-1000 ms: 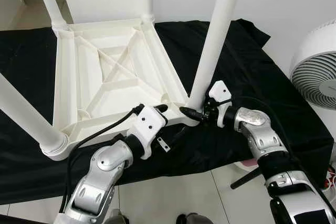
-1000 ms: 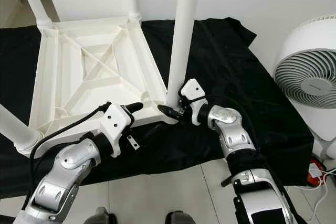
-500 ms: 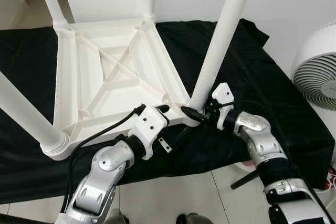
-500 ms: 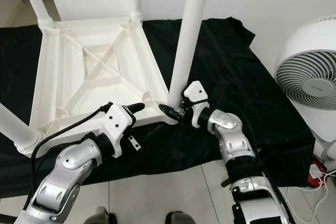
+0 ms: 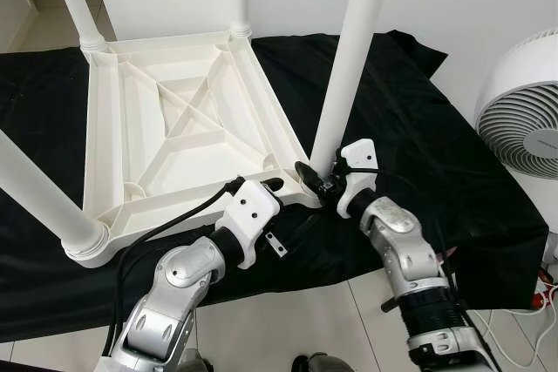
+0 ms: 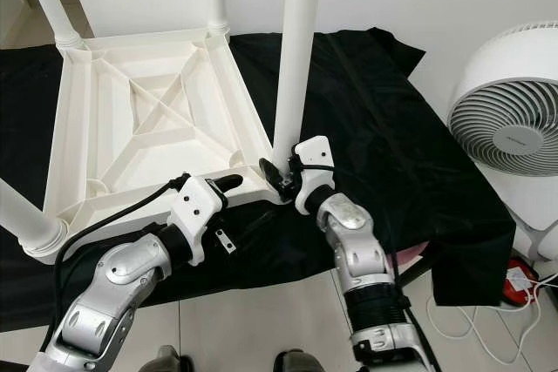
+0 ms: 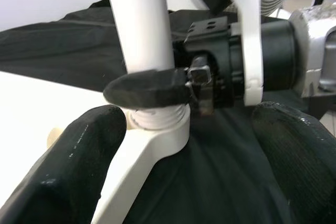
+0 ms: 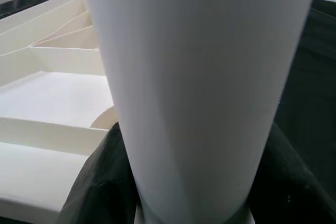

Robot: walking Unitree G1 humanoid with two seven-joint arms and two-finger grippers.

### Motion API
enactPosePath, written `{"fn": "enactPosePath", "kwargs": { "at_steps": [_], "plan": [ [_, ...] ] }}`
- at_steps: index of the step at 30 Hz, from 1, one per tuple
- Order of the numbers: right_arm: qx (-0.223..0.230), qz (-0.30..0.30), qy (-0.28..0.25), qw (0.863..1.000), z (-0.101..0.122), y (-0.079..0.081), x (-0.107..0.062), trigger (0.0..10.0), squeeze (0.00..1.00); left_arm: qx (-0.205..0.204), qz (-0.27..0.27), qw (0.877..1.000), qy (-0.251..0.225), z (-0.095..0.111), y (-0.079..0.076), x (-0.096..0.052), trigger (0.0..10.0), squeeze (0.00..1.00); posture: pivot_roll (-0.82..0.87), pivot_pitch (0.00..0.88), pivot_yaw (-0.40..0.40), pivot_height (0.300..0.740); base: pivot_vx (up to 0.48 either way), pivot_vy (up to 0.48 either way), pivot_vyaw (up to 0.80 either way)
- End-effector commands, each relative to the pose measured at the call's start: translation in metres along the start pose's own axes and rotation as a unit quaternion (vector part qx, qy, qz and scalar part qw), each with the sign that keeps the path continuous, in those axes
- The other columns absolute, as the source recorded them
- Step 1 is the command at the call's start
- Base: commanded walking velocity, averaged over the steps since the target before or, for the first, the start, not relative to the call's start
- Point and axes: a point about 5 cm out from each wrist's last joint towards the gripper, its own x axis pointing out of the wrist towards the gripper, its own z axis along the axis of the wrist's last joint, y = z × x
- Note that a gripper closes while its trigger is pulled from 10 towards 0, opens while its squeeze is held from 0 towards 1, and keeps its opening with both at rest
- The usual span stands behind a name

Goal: Building children table

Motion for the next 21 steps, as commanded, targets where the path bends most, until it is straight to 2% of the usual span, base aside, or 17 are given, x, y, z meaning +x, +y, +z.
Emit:
{"fn": "enactPosePath", "kwargs": {
  "at_steps": [1, 8, 15, 16, 21],
  "plan": [
    [0.013, -0.063, 0.03, 0.997, -0.01, 0.005, -0.004, 10.0, 0.0, -0.003, 0.021, 1.0, 0.006, -0.002, 0.001, 0.002, 10.0, 0.0, -0.05, 0.092, -0.007, 0.74, 0.0, 0.0, 0.0],
    [0.009, -0.13, 0.03, 0.991, -0.008, 0.022, -0.007, 10.0, 0.0, -0.006, 0.02, 1.0, 0.001, -0.001, -0.001, 0.004, 10.0, 0.0, -0.05, 0.089, -0.01, 0.74, 0.0, 0.0, 0.0],
    [0.014, -0.139, 0.033, 0.99, -0.004, 0.022, -0.01, 10.0, 0.01, -0.004, 0.019, 1.0, 0.0, 0.0, -0.001, 0.004, 10.0, 0.0, -0.05, 0.085, -0.01, 0.74, 0.0, 0.0, 0.0],
    [0.019, -0.132, 0.025, 0.991, 0.0, 0.023, -0.01, 10.0, 1.0, -0.004, 0.019, 1.0, 0.0, 0.0, -0.001, 0.004, 10.0, 0.0, -0.05, 0.081, -0.011, 0.74, 0.0, 0.0, 0.0],
    [0.018, -0.104, -0.002, 0.994, 0.011, 0.018, -0.011, 10.0, 1.0, -0.003, 0.019, 1.0, -0.001, 0.0, -0.001, 0.005, 10.0, 0.0, -0.05, 0.071, -0.013, 0.74, 0.0, 0.0, 0.0]
  ]
}}
